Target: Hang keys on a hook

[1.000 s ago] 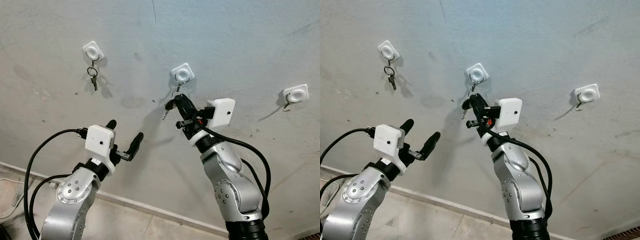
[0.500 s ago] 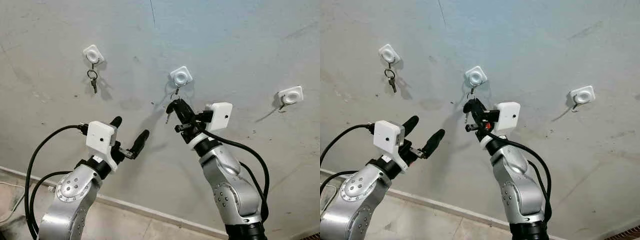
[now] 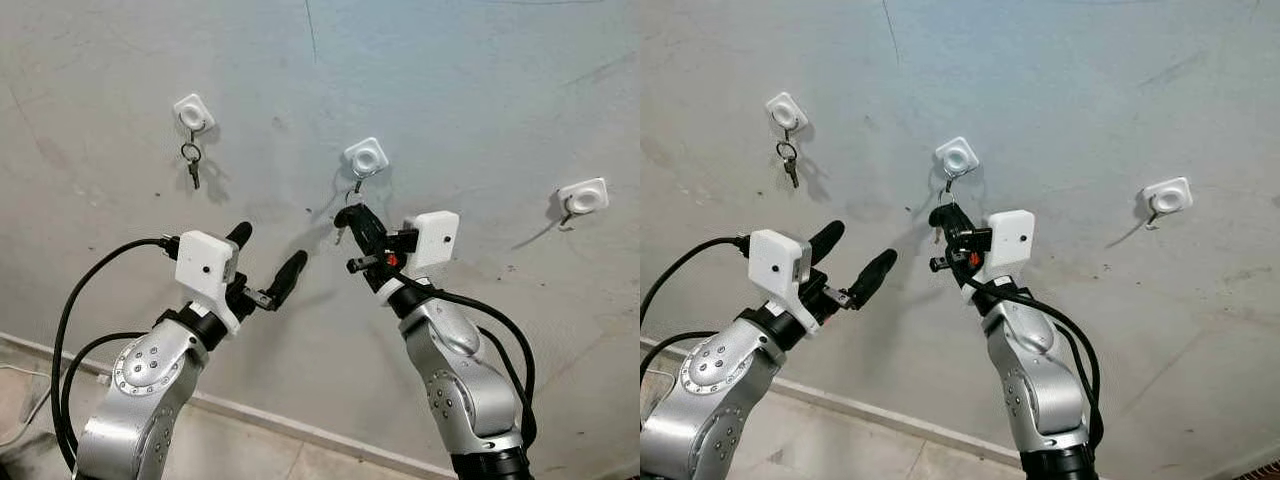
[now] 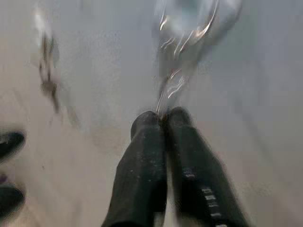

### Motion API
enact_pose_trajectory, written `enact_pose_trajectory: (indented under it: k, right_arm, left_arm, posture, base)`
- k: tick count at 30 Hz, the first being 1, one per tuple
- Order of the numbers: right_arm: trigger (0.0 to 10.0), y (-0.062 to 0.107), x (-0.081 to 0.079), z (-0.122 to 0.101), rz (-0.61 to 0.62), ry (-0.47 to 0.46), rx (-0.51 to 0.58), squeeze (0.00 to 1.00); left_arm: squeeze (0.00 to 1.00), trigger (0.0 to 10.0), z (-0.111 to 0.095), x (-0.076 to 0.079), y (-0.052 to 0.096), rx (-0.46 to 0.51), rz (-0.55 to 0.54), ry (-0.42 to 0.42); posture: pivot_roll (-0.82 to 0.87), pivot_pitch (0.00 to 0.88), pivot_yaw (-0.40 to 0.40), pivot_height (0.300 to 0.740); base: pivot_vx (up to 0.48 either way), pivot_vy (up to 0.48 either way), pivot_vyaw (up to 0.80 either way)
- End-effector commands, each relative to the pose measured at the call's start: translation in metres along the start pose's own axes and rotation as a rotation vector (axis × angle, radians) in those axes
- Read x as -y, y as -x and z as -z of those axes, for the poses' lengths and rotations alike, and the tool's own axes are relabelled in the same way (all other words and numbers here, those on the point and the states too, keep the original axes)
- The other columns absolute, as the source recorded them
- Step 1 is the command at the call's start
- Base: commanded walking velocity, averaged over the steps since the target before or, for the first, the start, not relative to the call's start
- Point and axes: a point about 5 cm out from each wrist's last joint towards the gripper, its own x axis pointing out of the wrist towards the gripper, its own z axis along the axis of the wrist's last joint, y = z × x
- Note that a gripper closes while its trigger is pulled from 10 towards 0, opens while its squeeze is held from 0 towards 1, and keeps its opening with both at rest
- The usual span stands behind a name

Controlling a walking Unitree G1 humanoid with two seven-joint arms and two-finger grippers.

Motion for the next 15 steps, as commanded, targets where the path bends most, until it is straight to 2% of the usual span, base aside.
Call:
enact_pose_trajectory:
  k: [1,3,7,9,13,15]
  right_arm:
    - [10.0,0.004,0.001,0.018,0.008,-0.007,-0.082,1.00]
    - [10.0,0.004,0.001,0.017,0.005,-0.008,-0.076,1.00]
    - [10.0,0.004,0.002,0.009,0.016,0.061,-0.029,1.00]
    - [10.0,0.004,0.002,0.008,0.018,0.063,-0.026,1.00]
    - [10.0,0.007,0.004,0.004,0.012,0.176,-0.012,1.00]
    - [10.0,0.009,0.004,0.004,0.000,0.194,-0.011,1.00]
  left_arm:
    - [0.00,10.0,-0.005,0.004,-0.002,0.013,0.016,0.000]
    - [0.00,10.0,-0.005,0.004,-0.002,0.012,0.017,0.001]
    - [0.00,10.0,-0.006,0.004,-0.003,0.013,0.017,0.001]
    - [0.00,10.0,-0.006,0.004,-0.003,0.013,0.017,0.000]
    - [0.00,10.0,-0.006,0.004,-0.003,0.013,0.016,-0.001]
    - [0.00,10.0,-0.006,0.005,-0.003,0.015,0.016,0.000]
  posture:
    - [0.23,0.000,-0.085,0.740]
    - [0.23,0.000,-0.086,0.740]
    - [0.23,0.000,-0.084,0.740]
    - [0.23,0.000,-0.084,0.740]
    - [0.23,0.000,-0.084,0.740]
    - [0.22,0.000,-0.084,0.740]
  base:
    - [0.000,0.000,0.00]
    - [0.000,0.000,0.00]
    - [0.000,0.000,0.00]
    - [0.000,0.000,0.00]
    - [0.000,0.000,0.00]
    - [0.000,0.000,0.00]
